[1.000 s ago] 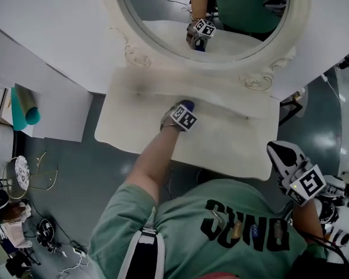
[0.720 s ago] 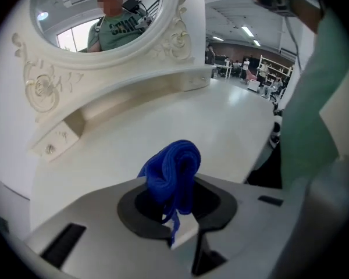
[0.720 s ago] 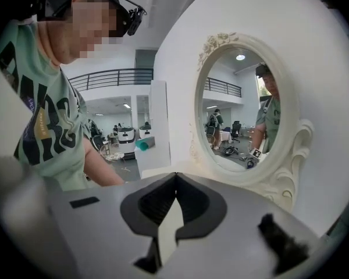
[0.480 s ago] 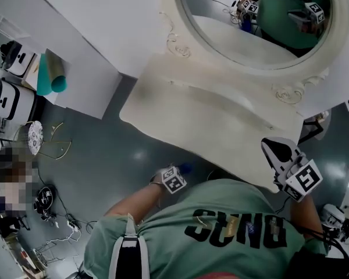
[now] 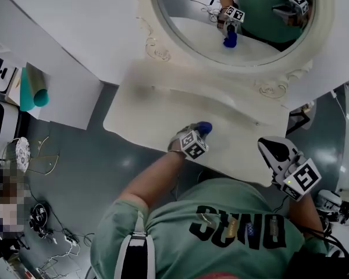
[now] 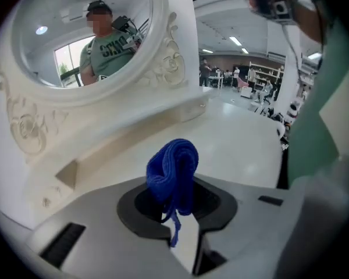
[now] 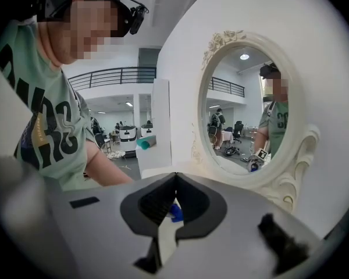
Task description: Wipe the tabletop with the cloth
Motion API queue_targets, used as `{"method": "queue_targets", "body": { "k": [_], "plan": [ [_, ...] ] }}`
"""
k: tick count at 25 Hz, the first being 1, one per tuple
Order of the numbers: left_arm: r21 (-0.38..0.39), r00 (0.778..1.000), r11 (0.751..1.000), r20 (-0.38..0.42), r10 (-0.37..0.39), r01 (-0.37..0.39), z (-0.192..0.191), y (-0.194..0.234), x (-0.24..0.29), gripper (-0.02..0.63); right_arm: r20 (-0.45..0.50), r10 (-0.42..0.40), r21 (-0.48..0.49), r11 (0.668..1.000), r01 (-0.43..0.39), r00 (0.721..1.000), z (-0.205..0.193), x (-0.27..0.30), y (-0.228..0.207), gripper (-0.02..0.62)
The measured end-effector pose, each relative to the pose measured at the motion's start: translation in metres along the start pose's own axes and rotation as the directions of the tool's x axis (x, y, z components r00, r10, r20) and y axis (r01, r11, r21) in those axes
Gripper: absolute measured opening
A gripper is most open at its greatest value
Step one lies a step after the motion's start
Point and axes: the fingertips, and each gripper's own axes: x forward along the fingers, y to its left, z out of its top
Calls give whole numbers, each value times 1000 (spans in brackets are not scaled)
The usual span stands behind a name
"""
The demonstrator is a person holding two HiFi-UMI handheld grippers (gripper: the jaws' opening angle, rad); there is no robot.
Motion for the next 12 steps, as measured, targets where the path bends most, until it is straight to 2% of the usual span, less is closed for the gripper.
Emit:
{"method": "queue_targets", "body": {
  "k": [4, 6, 7, 8, 9, 10, 12],
  "plan": [
    [140, 997, 989, -61, 46, -37, 56, 39, 64, 86, -39, -100, 29, 994, 101, 994, -15, -36, -16, 12],
    [238, 992, 971, -107, 63, -36, 67, 46, 86, 86, -48, -147, 50, 987, 149, 988, -21, -52, -24, 12],
    [301, 989, 953, -129, 75, -33, 70, 48, 94, 86, -51, -167, 61, 984, 170, 985, -25, -59, -28, 12],
    [372, 985, 928, -147, 91, -30, 69, 48, 100, 84, -55, -184, 70, 980, 188, 981, -29, -65, -31, 12],
    [452, 982, 891, -151, 113, -33, 69, 47, 105, 84, -58, -199, 80, 976, 203, 978, -32, -71, -34, 12],
    [535, 980, 844, -141, 139, -43, 69, 46, 107, 83, -62, -211, 88, 972, 216, 976, -36, -76, -37, 12],
    [680, 977, 730, -100, 187, -70, 72, 43, 111, 83, -76, -225, 98, 968, 232, 971, -43, -83, -41, 11]
  ]
}}
